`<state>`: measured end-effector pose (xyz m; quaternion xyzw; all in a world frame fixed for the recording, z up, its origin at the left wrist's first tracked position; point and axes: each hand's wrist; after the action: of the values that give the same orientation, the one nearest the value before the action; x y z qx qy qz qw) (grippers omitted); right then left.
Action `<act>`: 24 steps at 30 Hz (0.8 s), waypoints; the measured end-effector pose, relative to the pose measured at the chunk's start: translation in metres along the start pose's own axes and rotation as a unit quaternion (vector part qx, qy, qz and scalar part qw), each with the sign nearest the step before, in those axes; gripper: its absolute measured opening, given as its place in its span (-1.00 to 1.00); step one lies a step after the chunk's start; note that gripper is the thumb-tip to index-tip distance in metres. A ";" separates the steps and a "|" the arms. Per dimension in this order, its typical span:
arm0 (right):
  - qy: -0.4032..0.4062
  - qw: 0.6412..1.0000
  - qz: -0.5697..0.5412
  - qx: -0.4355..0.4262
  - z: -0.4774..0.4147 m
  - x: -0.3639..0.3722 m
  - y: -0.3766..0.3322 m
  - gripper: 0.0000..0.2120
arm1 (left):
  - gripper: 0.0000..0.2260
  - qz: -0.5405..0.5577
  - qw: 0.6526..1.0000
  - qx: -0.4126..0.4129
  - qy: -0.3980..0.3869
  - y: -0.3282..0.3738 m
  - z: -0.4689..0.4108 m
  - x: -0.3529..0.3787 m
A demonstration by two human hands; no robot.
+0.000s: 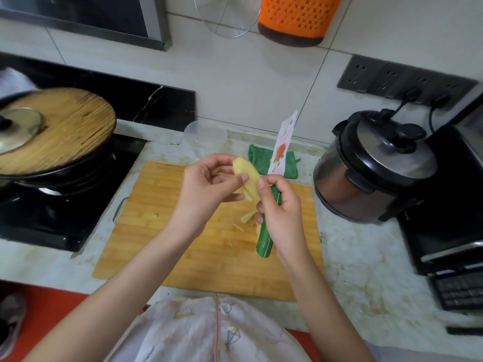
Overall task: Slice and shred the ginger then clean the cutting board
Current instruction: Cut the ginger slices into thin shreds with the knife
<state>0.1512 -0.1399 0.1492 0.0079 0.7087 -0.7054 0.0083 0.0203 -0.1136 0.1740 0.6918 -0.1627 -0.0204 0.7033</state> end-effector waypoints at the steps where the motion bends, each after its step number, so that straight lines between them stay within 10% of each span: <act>1: -0.005 1.000 0.005 -0.003 -0.002 0.000 -0.004 -0.83 | -0.81 0.008 1.000 0.007 0.005 0.002 -0.002 -0.001; 14: -0.037 0.998 0.042 -0.024 -0.031 0.012 -0.039 -0.87 | -0.80 -0.047 0.997 0.069 0.002 0.028 -0.015 -0.017; 24: -0.076 0.926 0.363 -0.064 -0.051 0.004 -0.027 -0.92 | -0.85 -0.312 0.940 0.059 -0.121 0.023 -0.037 -0.048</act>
<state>0.1464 -0.0891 0.1768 0.2108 0.6985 -0.6054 0.3182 -0.0199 -0.0647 0.1874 0.7400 -0.0237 -0.3130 0.5948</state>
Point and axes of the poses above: each hand's wrist, its own z-axis away from the middle knuckle, its own x-axis out of the palm, y = z × x, and after that the axes turned 11 degrees about -y, right-handed
